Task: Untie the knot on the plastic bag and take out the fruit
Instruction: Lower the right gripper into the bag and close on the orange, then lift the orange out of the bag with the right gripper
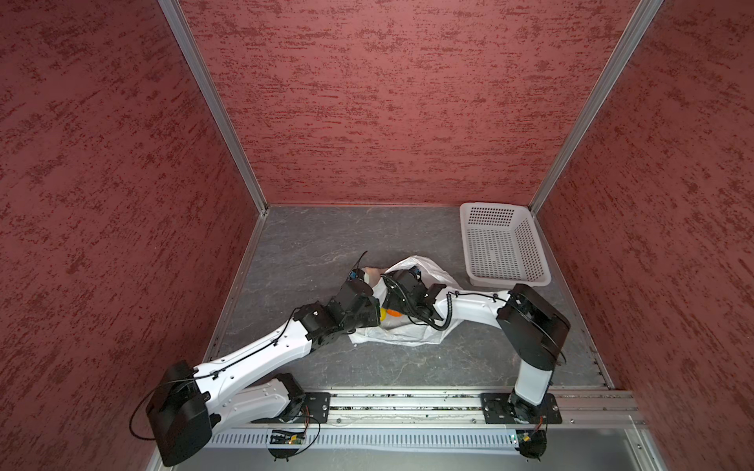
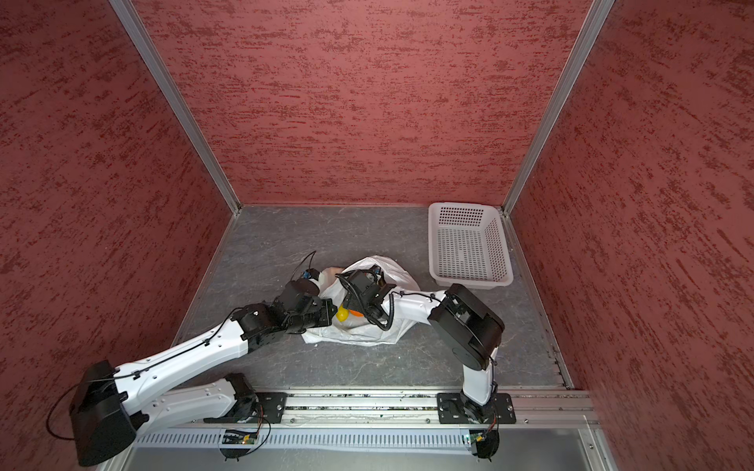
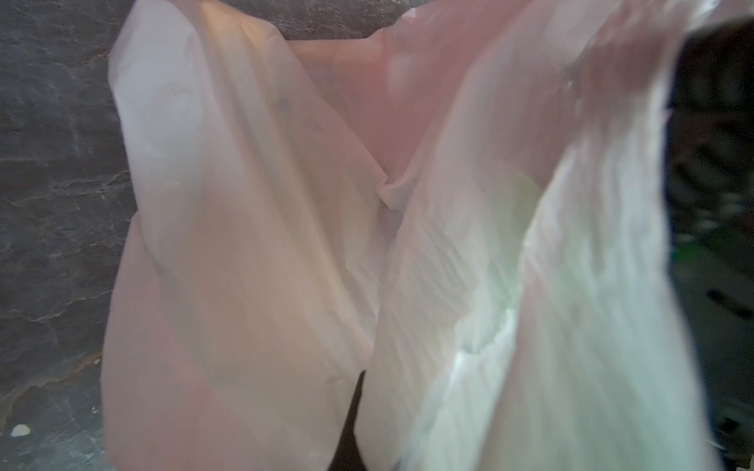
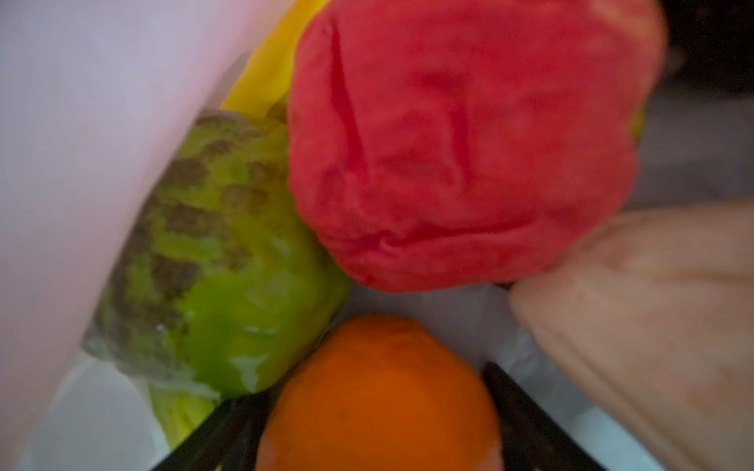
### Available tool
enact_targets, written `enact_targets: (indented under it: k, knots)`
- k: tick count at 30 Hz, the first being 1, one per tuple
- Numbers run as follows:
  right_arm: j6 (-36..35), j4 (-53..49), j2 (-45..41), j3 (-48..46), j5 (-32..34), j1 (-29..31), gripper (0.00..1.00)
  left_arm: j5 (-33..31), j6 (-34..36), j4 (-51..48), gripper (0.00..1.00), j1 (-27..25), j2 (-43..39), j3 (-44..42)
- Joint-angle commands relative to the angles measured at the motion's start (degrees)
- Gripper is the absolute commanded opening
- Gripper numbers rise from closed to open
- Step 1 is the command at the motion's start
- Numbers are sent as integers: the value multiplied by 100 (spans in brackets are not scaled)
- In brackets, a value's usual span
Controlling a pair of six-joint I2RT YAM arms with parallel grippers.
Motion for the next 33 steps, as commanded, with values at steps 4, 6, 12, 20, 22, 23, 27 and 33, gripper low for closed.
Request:
enact_targets:
  k: [4, 6, 12, 20, 22, 23, 27, 33]
  knots:
    - [77, -159, 58, 18, 158, -15, 52, 17, -17, -63, 0, 37, -48, 42]
    - [43, -182, -21, 7, 135, -9, 47, 14, -32, -66, 0, 57, -54, 21]
    - [-167, -303, -575, -91, 13, 38, 45, 4, -28, -60, 0, 100, -67, 25]
    - [-276, -861, -1520, -225, -181, 244, 45, -21, 4, -33, 0, 202, -74, 74]
    - [-266, -1063, -1763, -239, -204, 306, 45, -23, 22, -45, 0, 225, -74, 88]
    - [-258, -1148, -1882, -256, -216, 330, 45, -29, 35, -58, 0, 239, -83, 106]
    - [-124, -1479, -2541, -362, -303, 360, 45, -55, 91, -107, 0, 310, -76, 175]
    - [-31, -2290, -3369, -128, -197, 345, 44, -15, 159, -131, 0, 413, -54, 237]
